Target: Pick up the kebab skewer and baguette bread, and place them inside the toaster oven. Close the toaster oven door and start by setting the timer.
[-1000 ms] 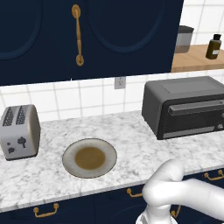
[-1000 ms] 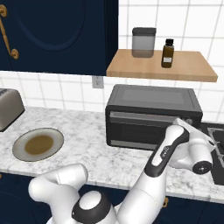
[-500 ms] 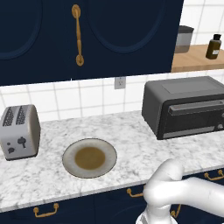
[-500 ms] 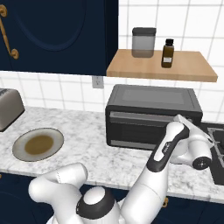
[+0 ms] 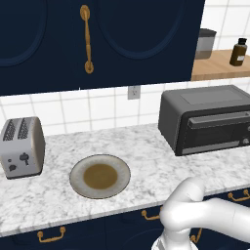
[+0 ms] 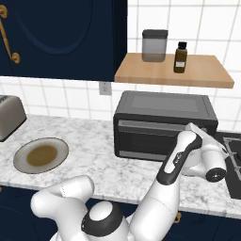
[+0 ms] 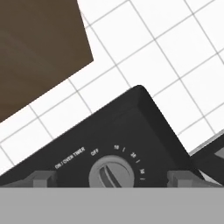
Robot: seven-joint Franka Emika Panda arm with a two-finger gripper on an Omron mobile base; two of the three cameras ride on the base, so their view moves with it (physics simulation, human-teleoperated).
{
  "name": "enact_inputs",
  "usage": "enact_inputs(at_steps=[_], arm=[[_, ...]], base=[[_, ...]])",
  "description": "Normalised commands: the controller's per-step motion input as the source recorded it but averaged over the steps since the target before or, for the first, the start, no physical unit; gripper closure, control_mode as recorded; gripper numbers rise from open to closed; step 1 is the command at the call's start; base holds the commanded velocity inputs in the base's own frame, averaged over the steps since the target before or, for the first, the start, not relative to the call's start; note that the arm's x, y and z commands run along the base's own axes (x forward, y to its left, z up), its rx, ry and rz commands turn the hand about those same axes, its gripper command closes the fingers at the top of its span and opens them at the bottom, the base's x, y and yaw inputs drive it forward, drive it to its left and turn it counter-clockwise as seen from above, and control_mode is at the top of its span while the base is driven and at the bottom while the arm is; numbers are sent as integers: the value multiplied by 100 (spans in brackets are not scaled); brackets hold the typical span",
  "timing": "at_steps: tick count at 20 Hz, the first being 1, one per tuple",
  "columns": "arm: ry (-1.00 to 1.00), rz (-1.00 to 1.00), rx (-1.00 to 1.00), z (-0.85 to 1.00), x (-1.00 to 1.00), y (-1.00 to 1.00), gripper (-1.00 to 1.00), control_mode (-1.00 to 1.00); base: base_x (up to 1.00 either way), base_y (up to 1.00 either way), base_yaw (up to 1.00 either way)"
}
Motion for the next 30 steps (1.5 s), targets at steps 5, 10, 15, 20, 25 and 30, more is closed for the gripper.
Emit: enact_inputs(at_steps=[5, 10, 15, 20, 25, 30], arm=[[0, 0, 1, 0, 22, 0, -100, -100], [0, 0, 0, -1, 0, 0, -100, -100], [0, 0, 0, -5, 0, 1, -100, -100], [0, 0, 0, 0, 0, 7, -100, -100], [0, 0, 0, 0, 0, 8, 100, -100], [0, 0, 0, 0, 0, 0, 100, -100]], base=[[0, 0, 0], [0, 0, 0], [0, 0, 0], [0, 0, 0], [0, 0, 0], [0, 0, 0]])
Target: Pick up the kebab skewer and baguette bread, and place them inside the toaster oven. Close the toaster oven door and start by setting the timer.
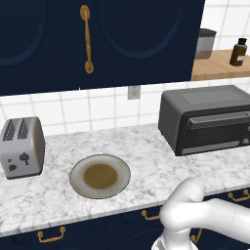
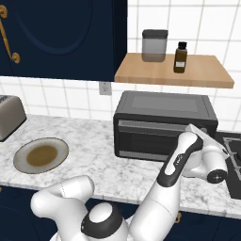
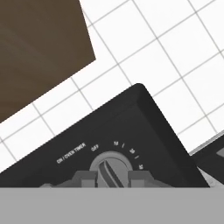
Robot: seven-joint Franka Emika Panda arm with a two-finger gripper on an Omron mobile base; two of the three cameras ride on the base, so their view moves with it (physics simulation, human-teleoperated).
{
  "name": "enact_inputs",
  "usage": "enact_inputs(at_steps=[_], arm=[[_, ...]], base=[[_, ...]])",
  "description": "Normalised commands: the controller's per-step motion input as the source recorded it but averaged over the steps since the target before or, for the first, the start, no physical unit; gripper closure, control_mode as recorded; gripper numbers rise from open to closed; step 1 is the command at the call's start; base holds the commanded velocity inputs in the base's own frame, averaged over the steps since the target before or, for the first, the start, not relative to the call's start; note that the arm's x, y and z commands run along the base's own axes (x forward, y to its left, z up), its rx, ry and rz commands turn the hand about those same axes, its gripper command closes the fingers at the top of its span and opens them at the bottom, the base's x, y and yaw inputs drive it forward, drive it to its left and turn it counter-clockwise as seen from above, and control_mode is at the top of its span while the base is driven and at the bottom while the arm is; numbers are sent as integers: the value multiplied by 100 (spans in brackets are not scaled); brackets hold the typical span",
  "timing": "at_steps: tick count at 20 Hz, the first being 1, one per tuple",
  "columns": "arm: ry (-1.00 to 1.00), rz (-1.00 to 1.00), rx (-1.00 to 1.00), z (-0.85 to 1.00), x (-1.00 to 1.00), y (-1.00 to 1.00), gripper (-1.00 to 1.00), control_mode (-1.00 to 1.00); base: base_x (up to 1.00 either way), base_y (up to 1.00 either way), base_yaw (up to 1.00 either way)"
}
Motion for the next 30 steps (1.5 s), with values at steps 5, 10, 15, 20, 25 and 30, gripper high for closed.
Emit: enact_inputs(at_steps=[5, 10, 15, 20, 25, 30], arm=[[0, 0, 0, 0, 1, 0, 100, -100], [0, 0, 1, 0, 0, 0, 100, -100], [-1, 0, 12, -9, 0, 0, 100, -100], [-1, 0, 20, -13, 0, 0, 100, -100], [0, 0, 22, -9, 0, 0, 100, -100], [0, 0, 24, -8, 0, 0, 100, -100]], base=[[0, 0, 0], [0, 0, 0], [0, 0, 0], [0, 0, 0], [0, 0, 0], [0, 0, 0]])
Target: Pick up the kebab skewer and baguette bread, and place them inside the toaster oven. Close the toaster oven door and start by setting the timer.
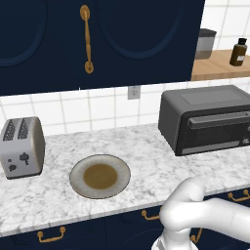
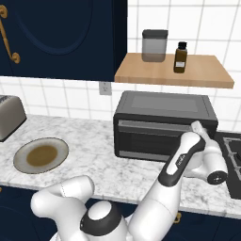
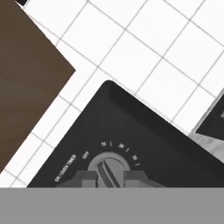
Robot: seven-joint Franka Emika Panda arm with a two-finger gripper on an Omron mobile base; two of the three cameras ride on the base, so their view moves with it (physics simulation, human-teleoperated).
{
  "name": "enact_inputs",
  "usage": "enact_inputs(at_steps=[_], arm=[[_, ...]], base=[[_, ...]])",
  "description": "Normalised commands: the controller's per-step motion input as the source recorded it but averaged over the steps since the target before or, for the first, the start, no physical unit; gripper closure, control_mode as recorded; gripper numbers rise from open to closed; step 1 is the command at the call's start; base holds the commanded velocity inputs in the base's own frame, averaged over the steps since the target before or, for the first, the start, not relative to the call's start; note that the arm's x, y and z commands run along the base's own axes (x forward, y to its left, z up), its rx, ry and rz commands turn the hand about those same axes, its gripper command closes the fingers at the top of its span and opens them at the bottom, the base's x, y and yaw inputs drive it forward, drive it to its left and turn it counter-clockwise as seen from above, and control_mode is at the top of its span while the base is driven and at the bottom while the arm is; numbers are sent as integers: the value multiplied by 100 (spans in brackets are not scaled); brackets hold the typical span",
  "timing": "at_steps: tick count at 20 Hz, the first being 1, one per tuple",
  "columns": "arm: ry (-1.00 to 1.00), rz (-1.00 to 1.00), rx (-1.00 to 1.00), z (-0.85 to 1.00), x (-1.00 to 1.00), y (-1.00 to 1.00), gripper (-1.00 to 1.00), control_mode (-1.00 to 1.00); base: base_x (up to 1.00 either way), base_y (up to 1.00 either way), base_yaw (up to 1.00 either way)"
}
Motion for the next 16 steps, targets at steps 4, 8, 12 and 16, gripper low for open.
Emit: enact_inputs(at_steps=[4, 8, 12, 16], arm=[[0, 0, 23, -3, 0, 0, 100, -100], [0, 0, 23, 0, 0, 0, 100, -100], [0, 0, 21, 0, 0, 0, 100, -100], [0, -1, 22, -1, 0, 0, 100, -100]], base=[[0, 0, 0], [0, 0, 0], [0, 0, 0], [0, 0, 0]])
